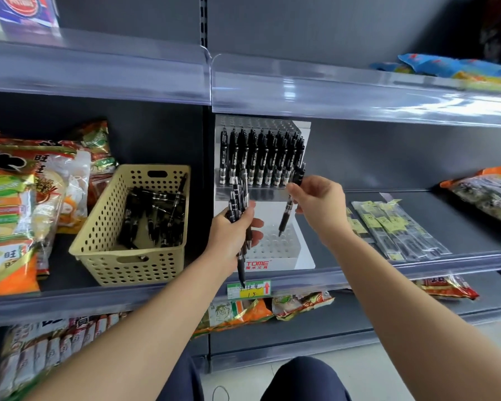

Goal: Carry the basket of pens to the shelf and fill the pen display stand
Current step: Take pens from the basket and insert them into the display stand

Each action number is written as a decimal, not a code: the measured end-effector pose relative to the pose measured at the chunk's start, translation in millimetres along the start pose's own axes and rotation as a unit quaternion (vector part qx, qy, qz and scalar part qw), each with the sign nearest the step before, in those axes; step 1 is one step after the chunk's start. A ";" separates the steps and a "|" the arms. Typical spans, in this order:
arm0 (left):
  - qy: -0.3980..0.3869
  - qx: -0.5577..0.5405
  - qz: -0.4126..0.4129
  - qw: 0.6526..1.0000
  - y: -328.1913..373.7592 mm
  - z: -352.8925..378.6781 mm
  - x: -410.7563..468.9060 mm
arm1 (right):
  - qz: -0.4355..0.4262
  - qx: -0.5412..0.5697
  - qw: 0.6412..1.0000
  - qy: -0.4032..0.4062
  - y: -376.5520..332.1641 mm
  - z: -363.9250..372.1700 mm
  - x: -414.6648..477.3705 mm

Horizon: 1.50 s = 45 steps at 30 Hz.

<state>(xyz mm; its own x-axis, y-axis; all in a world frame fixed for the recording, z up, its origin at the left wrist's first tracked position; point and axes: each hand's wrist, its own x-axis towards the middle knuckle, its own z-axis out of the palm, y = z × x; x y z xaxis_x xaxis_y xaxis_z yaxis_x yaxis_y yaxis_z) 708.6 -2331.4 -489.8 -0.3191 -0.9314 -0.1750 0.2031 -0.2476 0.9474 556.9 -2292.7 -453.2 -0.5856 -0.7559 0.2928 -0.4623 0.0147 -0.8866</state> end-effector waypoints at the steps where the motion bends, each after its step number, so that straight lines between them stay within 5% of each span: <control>1: -0.001 0.000 -0.002 1.000 -2.0 1.4 -0.5 | -0.010 -0.021 1.000 0.005 2.3 -0.3 -0.5; 6: -0.007 0.002 -0.016 1.000 -6.3 6.6 0.1 | -0.065 -0.099 0.992 0.033 7.0 -1.5 0.7; 17: -0.018 0.027 -0.020 0.999 -13.9 11.8 6.6 | -0.025 -0.075 0.997 0.007 26.4 -0.8 12.8; 45: -0.027 0.022 -0.021 0.999 -16.6 20.7 14.1 | -0.110 -0.155 0.981 0.042 37.1 5.2 23.3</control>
<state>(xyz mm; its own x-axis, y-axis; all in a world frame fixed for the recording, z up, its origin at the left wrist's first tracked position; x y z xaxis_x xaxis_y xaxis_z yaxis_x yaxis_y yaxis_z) 681.5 -2334.9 -502.4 -0.3759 -0.9046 -0.2008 0.1476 -0.2724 0.9508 529.6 -2313.2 -481.2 -0.4956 -0.7068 0.5048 -0.7562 0.0652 -0.6511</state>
